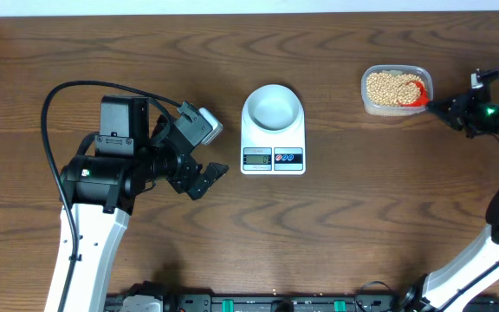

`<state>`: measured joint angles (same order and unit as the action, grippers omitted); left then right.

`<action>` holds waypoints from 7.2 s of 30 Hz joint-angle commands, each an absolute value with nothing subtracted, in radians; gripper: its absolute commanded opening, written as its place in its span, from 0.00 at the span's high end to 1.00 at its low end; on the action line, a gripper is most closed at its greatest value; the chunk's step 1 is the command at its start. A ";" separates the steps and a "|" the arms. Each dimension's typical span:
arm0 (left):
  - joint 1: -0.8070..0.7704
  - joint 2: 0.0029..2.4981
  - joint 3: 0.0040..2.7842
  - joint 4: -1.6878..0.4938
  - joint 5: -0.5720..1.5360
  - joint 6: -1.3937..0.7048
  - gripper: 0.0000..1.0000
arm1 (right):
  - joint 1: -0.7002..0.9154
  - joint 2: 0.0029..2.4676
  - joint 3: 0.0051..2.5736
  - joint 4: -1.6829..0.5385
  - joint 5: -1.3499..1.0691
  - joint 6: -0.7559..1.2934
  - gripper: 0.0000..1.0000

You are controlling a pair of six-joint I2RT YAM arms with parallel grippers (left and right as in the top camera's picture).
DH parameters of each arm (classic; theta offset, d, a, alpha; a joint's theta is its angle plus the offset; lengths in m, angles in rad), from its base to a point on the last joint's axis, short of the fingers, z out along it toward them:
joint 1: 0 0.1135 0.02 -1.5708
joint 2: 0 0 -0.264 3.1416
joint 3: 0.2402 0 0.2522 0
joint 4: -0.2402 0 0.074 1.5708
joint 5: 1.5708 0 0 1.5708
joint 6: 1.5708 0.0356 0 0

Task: Scoop item into bowl and weigh 50g on scale
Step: 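Scoop soybeans and lift the filled scoop out of the tub, then carry the filled scoop with the right gripper over the white bowl, then tilt the scoop with the right gripper to pour soybeans into bowl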

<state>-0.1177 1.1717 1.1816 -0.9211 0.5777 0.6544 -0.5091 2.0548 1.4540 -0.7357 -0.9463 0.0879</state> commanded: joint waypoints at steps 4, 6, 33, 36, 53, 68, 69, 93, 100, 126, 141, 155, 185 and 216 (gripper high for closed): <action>-0.112 1.173 1.213 -0.927 0.595 0.650 0.02 | -0.532 2.064 1.452 -0.722 -1.040 0.096 0.99; -0.112 1.173 1.213 -0.927 0.595 0.650 0.02 | -0.531 2.064 1.452 -0.718 -1.058 0.096 0.99; -0.112 1.173 1.213 -0.927 0.595 0.650 0.02 | -0.531 2.064 1.451 -0.718 -1.153 0.076 0.99; -0.112 1.173 1.213 -0.927 0.595 0.650 0.02 | -0.533 2.064 1.451 -0.719 -1.166 0.069 0.99; -0.112 1.173 1.213 -0.927 0.595 0.650 0.02 | -0.559 2.064 1.451 -0.719 -1.329 0.070 0.99; -0.112 1.173 1.213 -0.927 0.595 0.650 0.02 | -0.437 2.064 1.451 -0.718 -1.377 0.074 0.99; -0.112 1.173 1.213 -0.927 0.595 0.650 0.02 | -0.423 2.064 1.451 -0.718 -1.381 0.074 0.99; -0.112 1.173 1.213 -0.927 0.595 0.650 0.02 | -0.083 2.064 1.451 -0.582 -1.383 0.213 0.99; -0.112 1.173 1.213 -0.927 0.595 0.650 0.02 | -0.016 2.064 1.451 -0.530 -1.361 0.208 0.99; -0.112 1.173 1.213 -0.927 0.595 0.650 0.02 | 0.080 2.064 1.451 -0.505 -1.150 -0.050 0.99; -0.112 1.173 1.213 -0.927 0.595 0.650 0.02 | 0.091 2.064 1.451 -0.508 -1.149 -0.131 0.99; -0.112 1.173 1.213 -0.927 0.595 0.650 0.02 | 0.134 2.064 1.451 -0.507 -1.052 -0.229 0.99; -0.112 1.173 1.213 -0.927 0.595 0.650 0.02 | 0.146 1.974 1.451 -0.506 -0.948 -0.278 0.99; -0.112 1.173 1.213 -0.927 0.595 0.650 0.02 | 0.198 1.866 1.451 -0.561 -0.755 -0.319 0.99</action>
